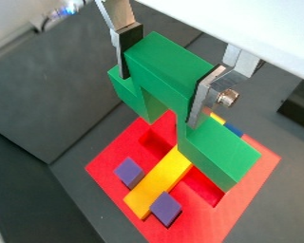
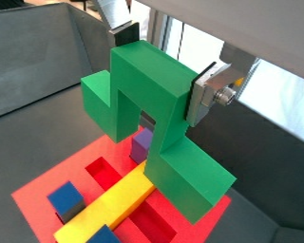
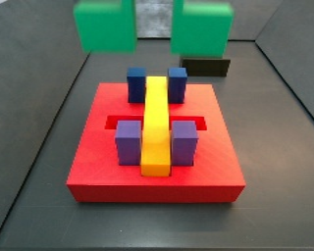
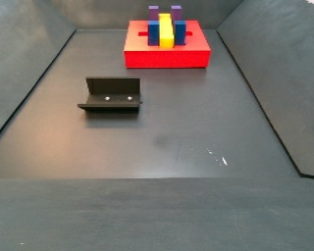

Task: Pick up the green object. Move up. Place the green object on the fixture. Regrasp the green object. Move to above the board. Insert the green object.
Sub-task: Insert the green object.

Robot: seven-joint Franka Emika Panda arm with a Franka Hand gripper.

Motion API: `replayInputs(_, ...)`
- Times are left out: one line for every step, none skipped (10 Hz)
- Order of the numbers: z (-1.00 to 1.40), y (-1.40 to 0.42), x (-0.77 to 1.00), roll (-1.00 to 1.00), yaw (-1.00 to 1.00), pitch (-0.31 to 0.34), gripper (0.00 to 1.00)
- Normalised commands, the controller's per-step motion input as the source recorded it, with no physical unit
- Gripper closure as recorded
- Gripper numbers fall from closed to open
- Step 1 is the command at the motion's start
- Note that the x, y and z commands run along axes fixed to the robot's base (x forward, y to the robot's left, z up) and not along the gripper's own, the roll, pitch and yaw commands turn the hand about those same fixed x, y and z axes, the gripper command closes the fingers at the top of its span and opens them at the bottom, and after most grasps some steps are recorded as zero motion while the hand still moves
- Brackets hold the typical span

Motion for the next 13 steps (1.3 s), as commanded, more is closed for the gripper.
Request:
replayInputs(-0.29, 0.0, 0.0, -0.39, 0.05, -0.17, 1.0)
replayInputs(-0.26, 0.0, 0.0, -0.36, 0.07, -0.216, 1.0)
replayInputs(-0.29, 0.0, -0.02, -0.27, 0.09, -0.261, 1.0)
replayInputs(-0.27, 0.0, 0.0, -0.22, 0.07, -0.19, 1.0)
replayInputs(-0.26, 0.0, 0.17, -0.1, 0.04, -0.124, 1.0)
replayInputs(-0.35, 0.0, 0.38, 0.05, 0.06, -0.069, 1.0)
replayInputs(-0.43, 0.0, 0.43, 0.14, 0.15, -0.059, 1.0)
replayInputs(-0.4, 0.0, 0.38, 0.19, 0.14, -0.059, 1.0)
replayInputs(-0.28, 0.0, 0.26, 0.32, 0.11, -0.036, 1.0)
replayInputs(-0.16, 0.0, 0.05, 0.37, 0.15, -0.019, 1.0)
replayInputs(-0.17, 0.0, -0.13, 0.48, 0.18, -0.031, 1.0)
replayInputs(-0.21, -0.01, -0.27, 0.34, 0.11, -0.036, 1.0)
replayInputs(-0.21, -0.1, -0.05, 0.16, 0.1, 0.0, 1.0)
